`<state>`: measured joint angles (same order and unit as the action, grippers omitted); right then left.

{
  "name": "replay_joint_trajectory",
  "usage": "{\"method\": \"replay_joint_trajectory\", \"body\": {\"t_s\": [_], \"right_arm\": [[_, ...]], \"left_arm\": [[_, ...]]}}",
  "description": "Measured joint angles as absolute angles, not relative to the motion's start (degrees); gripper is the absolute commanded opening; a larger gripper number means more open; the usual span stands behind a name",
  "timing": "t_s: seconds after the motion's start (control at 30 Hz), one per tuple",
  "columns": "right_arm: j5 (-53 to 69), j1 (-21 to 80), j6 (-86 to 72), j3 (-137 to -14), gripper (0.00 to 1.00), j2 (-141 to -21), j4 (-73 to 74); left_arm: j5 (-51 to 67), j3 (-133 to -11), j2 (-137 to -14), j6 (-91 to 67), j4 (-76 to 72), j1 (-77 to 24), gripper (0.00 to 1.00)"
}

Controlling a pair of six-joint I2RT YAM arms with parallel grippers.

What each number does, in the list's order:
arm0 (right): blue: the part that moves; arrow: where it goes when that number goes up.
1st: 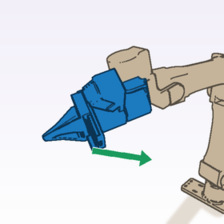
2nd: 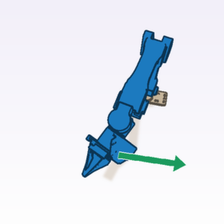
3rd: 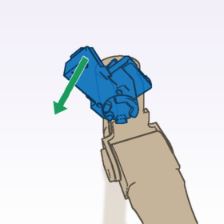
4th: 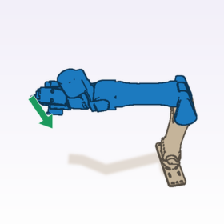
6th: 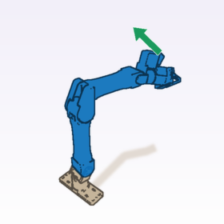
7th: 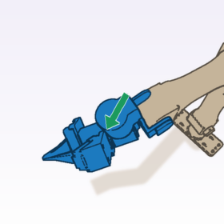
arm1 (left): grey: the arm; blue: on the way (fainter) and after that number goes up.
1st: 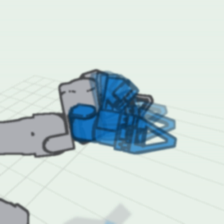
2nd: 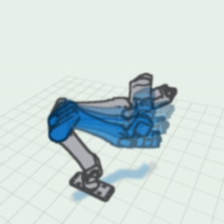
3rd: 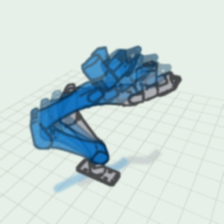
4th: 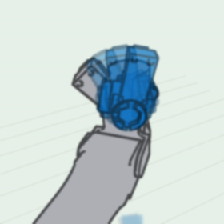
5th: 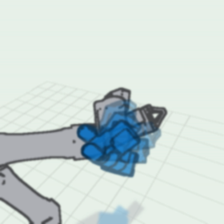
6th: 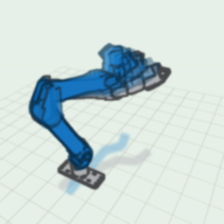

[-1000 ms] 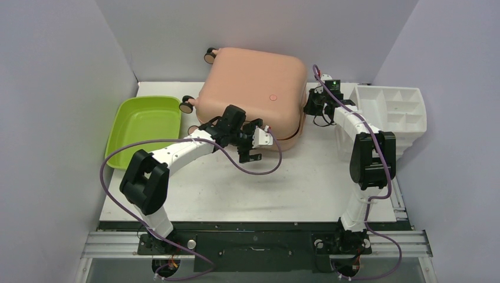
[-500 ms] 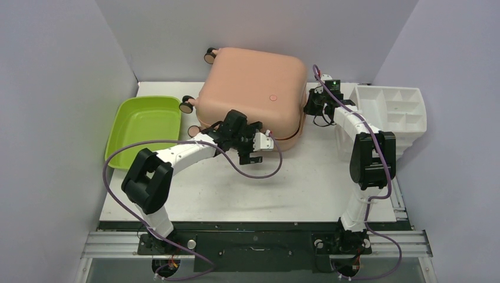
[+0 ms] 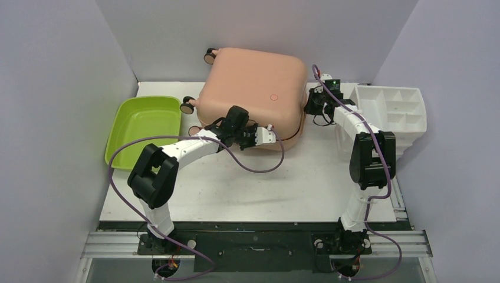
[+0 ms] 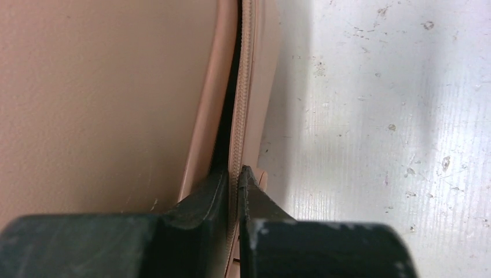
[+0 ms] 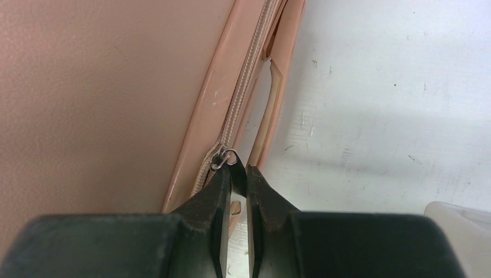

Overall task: Open, take out, and arrange the luggage
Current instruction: Hold the luggage at the center of the board, then unzip the zipper of the luggage.

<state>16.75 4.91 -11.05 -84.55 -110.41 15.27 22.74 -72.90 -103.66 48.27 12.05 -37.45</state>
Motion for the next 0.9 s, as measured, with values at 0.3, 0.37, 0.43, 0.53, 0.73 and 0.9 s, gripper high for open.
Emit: {"method": "replay_joint_trajectory", "body": {"t_s": [0.3, 0.37, 0.43, 0.53, 0.73, 0.9], "right_arm": [[15.88, 5.02, -9.45, -88.40, 0.02, -112.25, 19.44], [15.42, 5.06, -9.43, -88.97, 0.02, -112.42, 20.25], [14.28, 5.39, -9.37, -89.62, 0.02, -112.44, 21.15], [11.79, 6.28, -8.86, -91.20, 0.02, -113.06, 23.07], [7.42, 6.96, -7.94, -94.41, 0.02, -114.48, 25.19], [1.58, 6.46, -6.94, -96.57, 0.02, -116.14, 24.88]], "left_arm": [[25.08, -73.01, -103.50, 54.52, 15.16, -37.54, 0.00], [25.52, -72.66, -103.24, 56.51, 15.70, -37.54, 0.00], [25.89, -72.03, -102.83, 58.94, 15.92, -37.56, 0.00], [26.26, -70.63, -101.82, 62.48, 16.10, -37.56, 0.00], [26.17, -66.67, -97.47, 68.60, 19.44, -37.21, 0.00], [26.20, -63.70, -92.88, 73.52, 25.47, -36.84, 0.00]]}}
